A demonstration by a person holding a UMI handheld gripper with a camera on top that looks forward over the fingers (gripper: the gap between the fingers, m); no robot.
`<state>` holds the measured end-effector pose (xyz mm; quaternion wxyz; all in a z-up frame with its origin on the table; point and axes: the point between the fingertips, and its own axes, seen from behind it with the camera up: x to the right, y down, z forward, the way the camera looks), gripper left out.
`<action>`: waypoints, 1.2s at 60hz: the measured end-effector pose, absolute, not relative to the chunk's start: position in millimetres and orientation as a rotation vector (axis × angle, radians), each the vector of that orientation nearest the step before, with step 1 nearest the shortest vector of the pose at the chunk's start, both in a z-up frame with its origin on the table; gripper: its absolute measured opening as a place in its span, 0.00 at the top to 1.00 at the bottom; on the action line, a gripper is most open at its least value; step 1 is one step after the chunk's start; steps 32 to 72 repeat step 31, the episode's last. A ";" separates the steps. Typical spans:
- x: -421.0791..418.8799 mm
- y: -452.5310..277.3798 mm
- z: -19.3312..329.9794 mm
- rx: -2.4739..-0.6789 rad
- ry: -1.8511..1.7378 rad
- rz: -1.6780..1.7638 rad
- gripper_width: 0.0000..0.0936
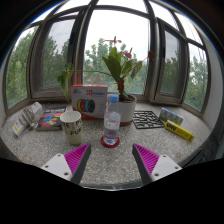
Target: Pour water
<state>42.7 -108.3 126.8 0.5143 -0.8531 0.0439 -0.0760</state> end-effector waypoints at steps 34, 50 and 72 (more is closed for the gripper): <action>25.1 -177.8 157.1 -2.019 0.075 -0.194 0.09; 25.1 -177.8 157.1 -2.019 0.075 -0.194 0.09; 25.1 -177.8 157.1 -2.019 0.075 -0.194 0.09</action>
